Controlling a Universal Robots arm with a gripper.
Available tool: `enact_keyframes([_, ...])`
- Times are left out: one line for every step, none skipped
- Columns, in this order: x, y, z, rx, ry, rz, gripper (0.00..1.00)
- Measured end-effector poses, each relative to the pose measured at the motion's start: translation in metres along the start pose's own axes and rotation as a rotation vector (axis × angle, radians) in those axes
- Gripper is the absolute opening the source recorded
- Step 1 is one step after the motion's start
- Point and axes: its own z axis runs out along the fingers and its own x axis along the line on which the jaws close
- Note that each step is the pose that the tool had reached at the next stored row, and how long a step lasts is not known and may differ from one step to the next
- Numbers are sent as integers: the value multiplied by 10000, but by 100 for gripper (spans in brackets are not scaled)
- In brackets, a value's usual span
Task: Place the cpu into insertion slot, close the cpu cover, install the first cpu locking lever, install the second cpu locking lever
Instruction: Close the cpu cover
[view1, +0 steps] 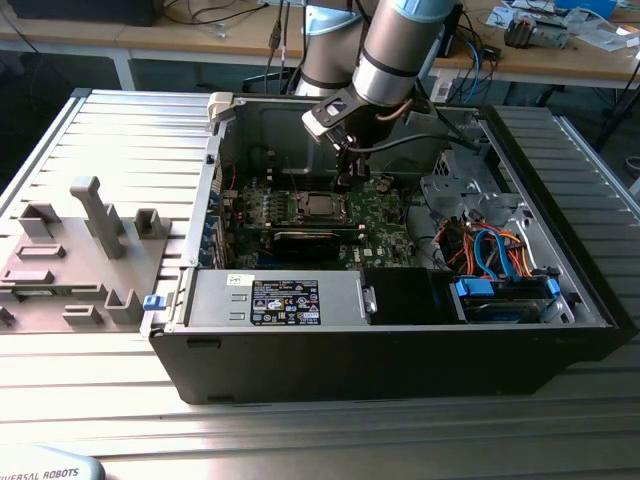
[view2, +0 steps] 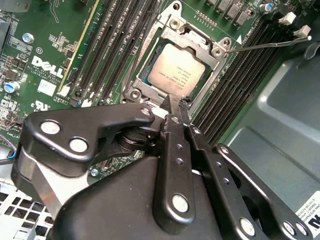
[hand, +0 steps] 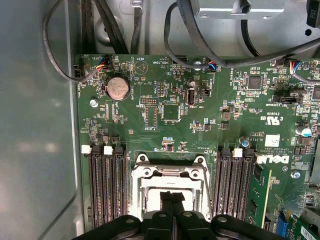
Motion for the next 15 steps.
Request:
enact_keyframes([0, 0, 0, 0, 0, 0, 11])
enact_keyframes([0, -1, 1, 0, 0, 0, 11])
enact_keyframes([0, -1, 1, 0, 1, 0, 11])
enact_keyframes([0, -2, 1, 0, 0, 0, 11])
enact_keyframes([0, -2, 2, 0, 0, 0, 11])
enact_keyframes([0, -2, 2, 0, 0, 0, 11])
enact_keyframes([0, -4, 4, 0, 1, 0, 11])
enact_keyframes([-1, -17, 38, 0, -1, -1, 11])
enact_keyframes([-2, -19, 48, 0, 0, 0, 11])
enact_keyframes([-2, -21, 51, -619, -12, -18, 11])
enact_keyframes([-1, -21, 52, -776, -14, -23, 11])
enact_keyframes([-1, -22, 52, -893, -16, -27, 11])
enact_keyframes([-1, -22, 53, -1008, -18, -31, 11])
enact_keyframes([-2, -23, 53, -1015, -20, -31, 11])
enact_keyframes([-2, -23, 53, -1021, -20, -31, 11])
